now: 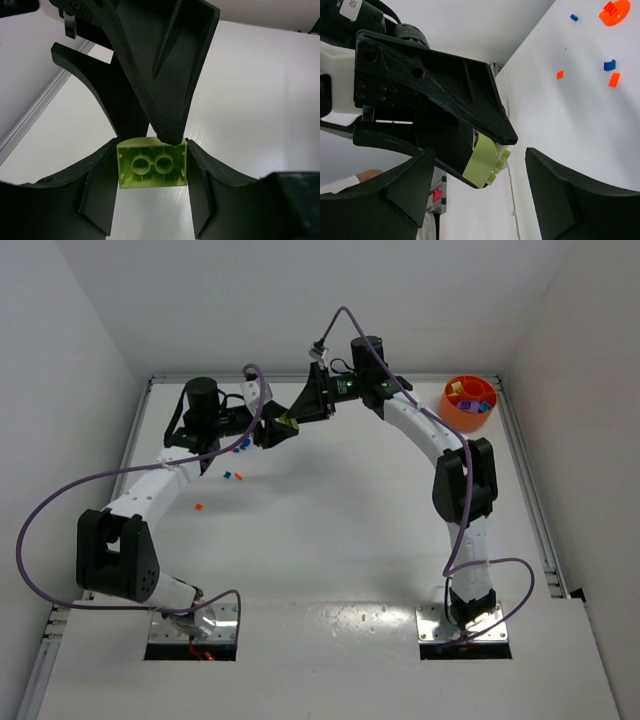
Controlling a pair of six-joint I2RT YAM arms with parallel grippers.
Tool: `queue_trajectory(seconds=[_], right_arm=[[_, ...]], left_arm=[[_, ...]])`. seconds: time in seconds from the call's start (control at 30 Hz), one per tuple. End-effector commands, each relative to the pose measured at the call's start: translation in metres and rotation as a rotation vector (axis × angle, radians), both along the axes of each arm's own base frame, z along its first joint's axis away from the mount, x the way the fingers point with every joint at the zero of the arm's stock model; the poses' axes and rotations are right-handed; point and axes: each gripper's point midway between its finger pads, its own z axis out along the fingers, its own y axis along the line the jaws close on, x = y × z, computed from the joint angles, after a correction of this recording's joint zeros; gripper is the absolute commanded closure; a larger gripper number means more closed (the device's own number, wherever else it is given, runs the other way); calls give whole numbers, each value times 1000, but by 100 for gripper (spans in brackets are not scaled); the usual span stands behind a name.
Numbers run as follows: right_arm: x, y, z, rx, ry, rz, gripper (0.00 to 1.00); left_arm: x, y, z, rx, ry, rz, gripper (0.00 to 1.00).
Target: Sort the legos into containers by color
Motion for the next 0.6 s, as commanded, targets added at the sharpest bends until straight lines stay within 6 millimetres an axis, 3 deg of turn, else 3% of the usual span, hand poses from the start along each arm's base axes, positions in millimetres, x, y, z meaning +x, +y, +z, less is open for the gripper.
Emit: queue_trajectory(seconds=[0.0, 0.13, 0.3, 0.57], right_arm=[[-8, 4, 9, 13, -45, 22, 28], [-10, 7, 1, -6, -42, 15, 39], [-9, 6, -4, -26, -36, 2, 45], [-6, 5, -6, -46, -54, -21, 75]], left_arm=[[-7, -7, 29, -18, -110, -29, 65], [-5, -6, 31, -19, -119, -18, 65], [-3, -5, 30, -17, -119, -9, 65], [-4, -4, 30, -16, -120, 0, 64]])
